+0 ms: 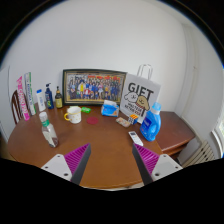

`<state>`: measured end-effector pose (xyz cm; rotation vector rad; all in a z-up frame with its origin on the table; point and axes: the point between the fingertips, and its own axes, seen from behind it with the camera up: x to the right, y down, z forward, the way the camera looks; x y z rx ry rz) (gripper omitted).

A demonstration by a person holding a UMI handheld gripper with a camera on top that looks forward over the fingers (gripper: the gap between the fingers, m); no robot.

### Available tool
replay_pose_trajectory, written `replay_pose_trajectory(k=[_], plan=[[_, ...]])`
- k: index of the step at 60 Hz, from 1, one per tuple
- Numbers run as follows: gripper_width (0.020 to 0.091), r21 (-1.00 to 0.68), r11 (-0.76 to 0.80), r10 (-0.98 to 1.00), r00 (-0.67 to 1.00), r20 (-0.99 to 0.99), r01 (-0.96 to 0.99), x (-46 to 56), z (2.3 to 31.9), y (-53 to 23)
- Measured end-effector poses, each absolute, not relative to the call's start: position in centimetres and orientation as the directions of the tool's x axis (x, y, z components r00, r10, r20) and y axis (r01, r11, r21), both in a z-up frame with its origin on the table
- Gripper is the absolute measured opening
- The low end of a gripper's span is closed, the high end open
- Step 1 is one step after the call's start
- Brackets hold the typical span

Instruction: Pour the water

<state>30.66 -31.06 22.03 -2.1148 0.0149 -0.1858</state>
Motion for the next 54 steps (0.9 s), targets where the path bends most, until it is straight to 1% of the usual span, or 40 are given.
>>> replay_pose_trajectory(k=[8, 15, 23, 32, 43, 54], plan=[[0.0858, -0.838, -0.542, -0.085, 0.987, 0.136, 0.069, 30.0, 21.0, -31.4], [0.0855, -0.828, -0.556, -0.055, 0.990, 0.127, 0.075, 27.9, 19.3, -31.9], [0.0858, -0.825, -0.557, 0.020, 0.994, 0.108, 0.101, 22.9, 17.2, -32.3], [0.0857, -0.842, -0.532, 0.109, 0.993, 0.039, 0.092, 14.9, 14.9, -31.8], [0.0856, -0.884, -0.460, 0.207, 0.978, -0.008, 0.089, 6.1, 12.7, -27.4], [0.0857, -0.914, -0.400, 0.207, 0.978, -0.016, 0.070, 1.8, 9.4, -19.9]])
